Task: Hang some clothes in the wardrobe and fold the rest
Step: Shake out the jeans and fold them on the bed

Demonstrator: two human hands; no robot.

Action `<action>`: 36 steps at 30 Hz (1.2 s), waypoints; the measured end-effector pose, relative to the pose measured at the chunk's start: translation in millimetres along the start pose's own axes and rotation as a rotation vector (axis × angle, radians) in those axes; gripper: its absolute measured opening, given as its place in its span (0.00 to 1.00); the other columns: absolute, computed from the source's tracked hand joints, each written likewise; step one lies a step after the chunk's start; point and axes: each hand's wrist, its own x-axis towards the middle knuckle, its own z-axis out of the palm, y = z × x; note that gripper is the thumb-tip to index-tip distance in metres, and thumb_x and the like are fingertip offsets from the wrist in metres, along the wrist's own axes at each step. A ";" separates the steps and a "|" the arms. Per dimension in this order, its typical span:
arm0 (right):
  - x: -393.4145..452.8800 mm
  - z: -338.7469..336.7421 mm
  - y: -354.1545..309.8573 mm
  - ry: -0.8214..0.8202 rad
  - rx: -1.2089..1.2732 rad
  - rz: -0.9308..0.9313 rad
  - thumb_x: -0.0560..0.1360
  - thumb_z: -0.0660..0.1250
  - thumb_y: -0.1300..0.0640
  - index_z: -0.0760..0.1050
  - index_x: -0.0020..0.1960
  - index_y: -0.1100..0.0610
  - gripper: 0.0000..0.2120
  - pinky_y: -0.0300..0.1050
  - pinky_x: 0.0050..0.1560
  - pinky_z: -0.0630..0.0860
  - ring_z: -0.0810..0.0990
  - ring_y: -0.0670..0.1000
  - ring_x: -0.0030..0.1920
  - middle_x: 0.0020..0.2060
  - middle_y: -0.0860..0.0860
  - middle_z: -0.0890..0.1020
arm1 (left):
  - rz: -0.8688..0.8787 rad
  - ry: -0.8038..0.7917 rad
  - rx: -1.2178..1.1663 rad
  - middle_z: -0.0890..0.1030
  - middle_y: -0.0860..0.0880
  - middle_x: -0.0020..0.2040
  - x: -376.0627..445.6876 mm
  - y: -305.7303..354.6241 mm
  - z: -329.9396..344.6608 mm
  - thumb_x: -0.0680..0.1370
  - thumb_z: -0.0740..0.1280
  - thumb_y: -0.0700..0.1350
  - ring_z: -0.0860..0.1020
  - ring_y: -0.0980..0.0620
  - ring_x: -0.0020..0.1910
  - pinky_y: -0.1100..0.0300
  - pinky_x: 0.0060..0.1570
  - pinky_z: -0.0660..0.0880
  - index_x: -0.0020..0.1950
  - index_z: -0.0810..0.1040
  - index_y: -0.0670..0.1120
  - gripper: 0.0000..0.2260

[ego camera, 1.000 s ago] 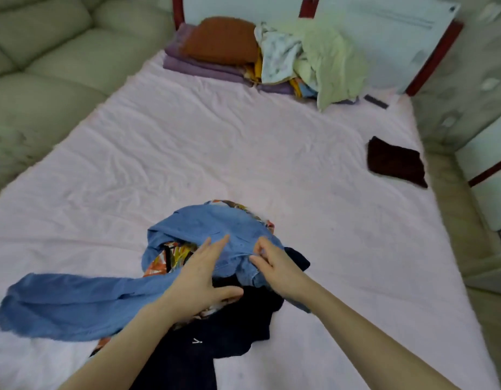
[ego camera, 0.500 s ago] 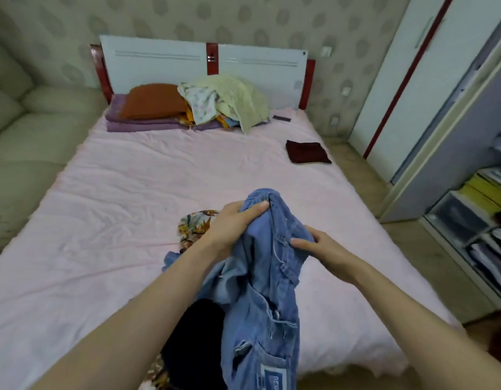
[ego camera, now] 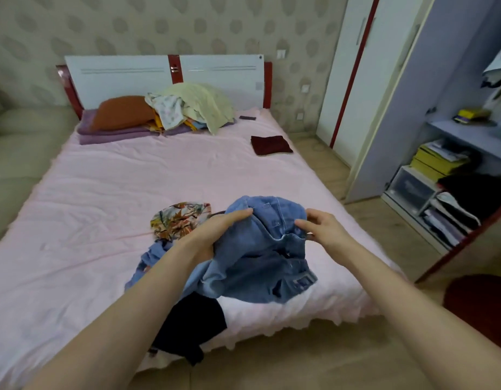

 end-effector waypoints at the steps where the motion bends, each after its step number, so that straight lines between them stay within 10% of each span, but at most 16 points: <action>1: -11.0 -17.0 4.5 0.002 -0.036 -0.027 0.77 0.66 0.65 0.78 0.47 0.61 0.03 0.45 0.46 0.78 0.78 0.51 0.40 0.39 0.55 0.80 | -0.010 -0.079 -0.010 0.83 0.45 0.56 -4.1 -4.5 17.3 0.72 0.70 0.61 0.81 0.46 0.56 0.49 0.61 0.75 0.60 0.81 0.47 0.23; 7: -41.7 -37.6 -3.7 -0.074 -0.183 -0.181 0.72 0.68 0.69 0.80 0.40 0.63 0.05 0.41 0.41 0.75 0.77 0.46 0.36 0.33 0.50 0.81 | 0.087 -0.142 0.578 0.81 0.51 0.49 -10.3 -8.8 82.8 0.64 0.67 0.73 0.80 0.53 0.45 0.53 0.48 0.76 0.61 0.79 0.53 0.33; 11: -48.4 -49.5 -7.6 -0.047 -0.222 -0.242 0.70 0.71 0.67 0.79 0.37 0.64 0.04 0.42 0.38 0.73 0.74 0.46 0.34 0.31 0.53 0.79 | 0.297 -0.032 0.569 0.77 0.57 0.33 -17.5 -9.2 116.3 0.76 0.68 0.55 0.74 0.63 0.30 0.69 0.34 0.71 0.42 0.79 0.54 0.07; 14: -47.6 -57.9 -8.3 0.010 -0.254 -0.247 0.68 0.74 0.63 0.78 0.39 0.62 0.05 0.44 0.42 0.74 0.76 0.46 0.36 0.36 0.54 0.81 | 0.439 0.025 0.555 0.78 0.52 0.33 -23.1 -1.5 116.2 0.80 0.64 0.49 0.72 0.60 0.32 0.67 0.35 0.68 0.45 0.80 0.47 0.09; 20: -45.2 -45.1 -9.5 -0.111 -0.355 -0.240 0.63 0.79 0.50 0.57 0.73 0.44 0.46 0.39 0.65 0.63 0.63 0.40 0.67 0.69 0.40 0.62 | 0.611 0.103 0.512 0.76 0.34 0.42 -47.8 16.3 91.1 0.77 0.68 0.46 0.72 0.52 0.38 0.57 0.39 0.68 0.46 0.78 0.40 0.09; 25: -33.2 2.5 -17.8 -0.128 -0.193 -0.292 0.74 0.69 0.56 0.76 0.48 0.63 0.10 0.46 0.42 0.72 0.77 0.48 0.42 0.40 0.53 0.80 | 0.764 0.200 0.746 0.79 0.48 0.45 -61.7 20.7 51.8 0.75 0.71 0.45 0.78 0.50 0.42 0.54 0.40 0.76 0.56 0.73 0.48 0.12; 29: -28.1 24.1 -32.3 -0.076 -0.104 -0.260 0.79 0.61 0.60 0.78 0.50 0.59 0.07 0.48 0.45 0.78 0.81 0.52 0.45 0.45 0.59 0.83 | 0.768 0.232 1.165 0.75 0.48 0.61 -66.8 9.6 34.6 0.77 0.68 0.48 0.77 0.47 0.50 0.51 0.47 0.75 0.73 0.54 0.56 0.30; 36: -45.3 -35.7 -14.2 0.265 -0.208 -0.222 0.80 0.55 0.62 0.66 0.44 0.64 0.08 0.49 0.37 0.68 0.71 0.54 0.37 0.36 0.56 0.74 | 0.788 0.139 1.100 0.67 0.46 0.64 -30.4 16.3 126.5 0.79 0.65 0.50 0.74 0.46 0.58 0.58 0.55 0.69 0.76 0.59 0.52 0.27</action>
